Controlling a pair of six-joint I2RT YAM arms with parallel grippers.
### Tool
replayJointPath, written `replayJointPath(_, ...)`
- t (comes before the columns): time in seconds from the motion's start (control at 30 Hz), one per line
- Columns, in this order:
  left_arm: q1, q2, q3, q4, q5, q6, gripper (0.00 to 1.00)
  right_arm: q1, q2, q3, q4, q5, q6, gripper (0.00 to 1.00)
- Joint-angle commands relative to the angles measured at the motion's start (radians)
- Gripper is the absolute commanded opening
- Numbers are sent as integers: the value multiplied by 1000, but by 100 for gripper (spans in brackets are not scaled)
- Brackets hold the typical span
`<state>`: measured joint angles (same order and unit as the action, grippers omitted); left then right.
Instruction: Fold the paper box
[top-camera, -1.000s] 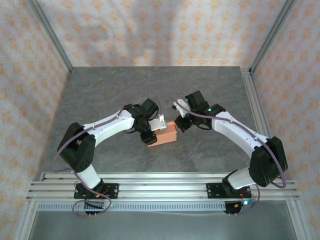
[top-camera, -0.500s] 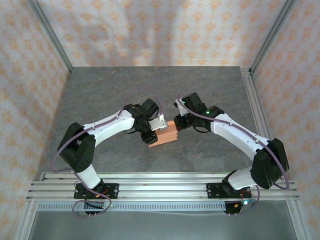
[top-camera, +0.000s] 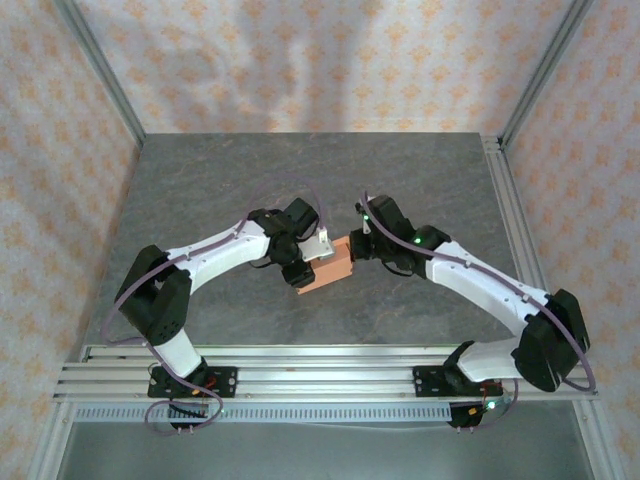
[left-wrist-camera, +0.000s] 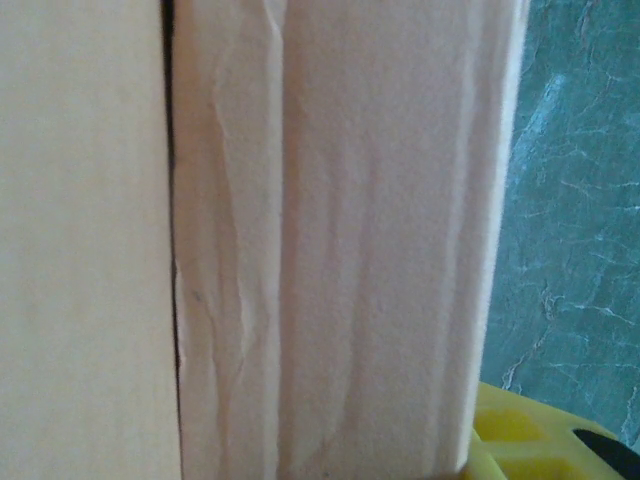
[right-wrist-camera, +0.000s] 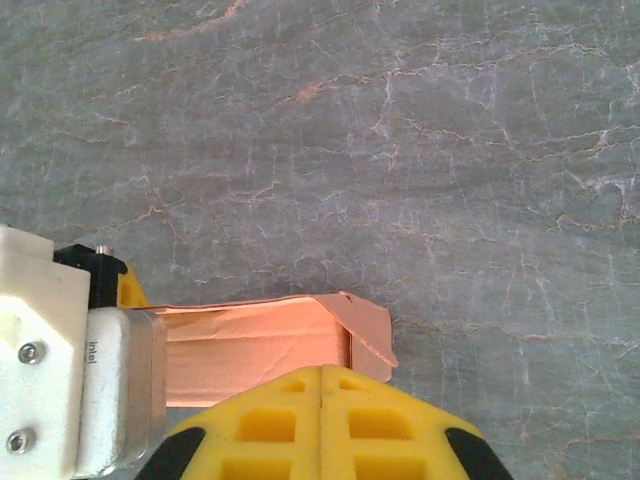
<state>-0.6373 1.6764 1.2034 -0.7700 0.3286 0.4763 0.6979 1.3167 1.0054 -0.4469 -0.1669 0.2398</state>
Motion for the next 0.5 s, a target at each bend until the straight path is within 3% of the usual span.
replayJointPath(0.0, -10, -13, -19, -46, -36, -11, 47, 5, -33, -39, 84, 19, -23, 0)
replayJointPath(0.17, -10, -20, -24, -48, -32, -4, 47, -10, -53, 2, 23, 24, -192, 30)
replayJointPath(0.33, -10, -26, -16, -45, -23, 0, 50, -88, -60, -18, -3, -198, -402, 37)
replayJointPath(0.47, -10, -35, -19, -43, -12, 1, 51, -132, -50, -8, 11, -282, -483, 38)
